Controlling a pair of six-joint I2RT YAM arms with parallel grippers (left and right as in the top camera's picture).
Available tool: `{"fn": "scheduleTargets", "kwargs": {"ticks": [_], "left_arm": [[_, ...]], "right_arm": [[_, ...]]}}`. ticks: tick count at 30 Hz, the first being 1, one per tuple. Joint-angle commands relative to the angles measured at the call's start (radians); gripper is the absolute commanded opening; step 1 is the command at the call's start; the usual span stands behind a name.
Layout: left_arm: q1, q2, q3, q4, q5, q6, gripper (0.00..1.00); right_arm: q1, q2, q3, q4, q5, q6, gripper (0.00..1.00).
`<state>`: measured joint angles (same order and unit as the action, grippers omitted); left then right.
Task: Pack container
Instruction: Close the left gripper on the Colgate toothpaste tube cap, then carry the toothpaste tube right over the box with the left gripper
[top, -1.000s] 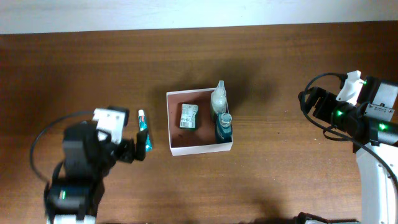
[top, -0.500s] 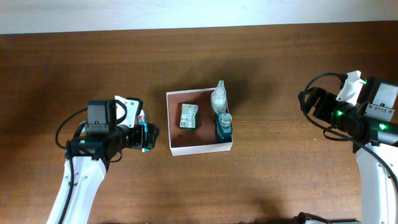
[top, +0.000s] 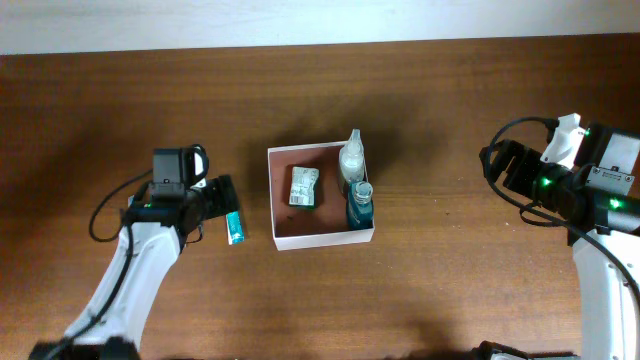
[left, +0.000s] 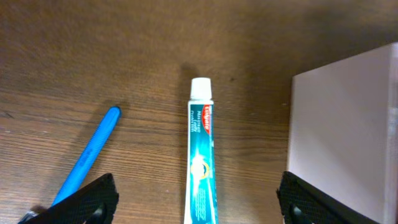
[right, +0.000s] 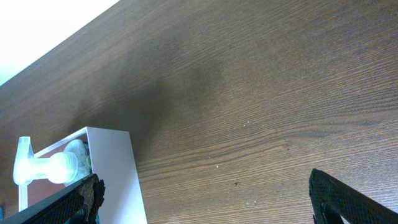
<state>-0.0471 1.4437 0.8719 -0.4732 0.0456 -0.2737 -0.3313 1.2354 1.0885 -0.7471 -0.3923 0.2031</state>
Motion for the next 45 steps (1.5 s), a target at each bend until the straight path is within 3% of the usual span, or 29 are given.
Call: {"fn": "scheduleTargets", "kwargs": {"ticks": [1, 15, 24, 37, 44, 45], "left_arm": [[0.004, 0.071, 0.016, 0.033, -0.017, -0.021, 0.75], [-0.044, 0.148, 0.015, 0.178, -0.029, 0.043, 0.65], [-0.116, 0.189, 0.014, 0.177, -0.234, 0.043, 0.66], [-0.116, 0.335, 0.014, 0.216, -0.218, 0.043, 0.65], [-0.116, 0.342, 0.014, 0.223, -0.218, 0.043, 0.37], [-0.116, 0.342, 0.014, 0.223, -0.218, 0.043, 0.29]], "right_arm": [[-0.003, 0.002, 0.017, 0.003, 0.008, 0.000, 0.98], [-0.003, 0.002, 0.017, 0.003, 0.008, 0.000, 0.98], [-0.003, 0.002, 0.017, 0.003, 0.008, 0.000, 0.98], [-0.003, 0.002, 0.017, 0.003, 0.008, 0.000, 0.98], [-0.003, 0.002, 0.017, 0.003, 0.008, 0.000, 0.98], [-0.003, 0.002, 0.017, 0.003, 0.008, 0.000, 0.98]]}}
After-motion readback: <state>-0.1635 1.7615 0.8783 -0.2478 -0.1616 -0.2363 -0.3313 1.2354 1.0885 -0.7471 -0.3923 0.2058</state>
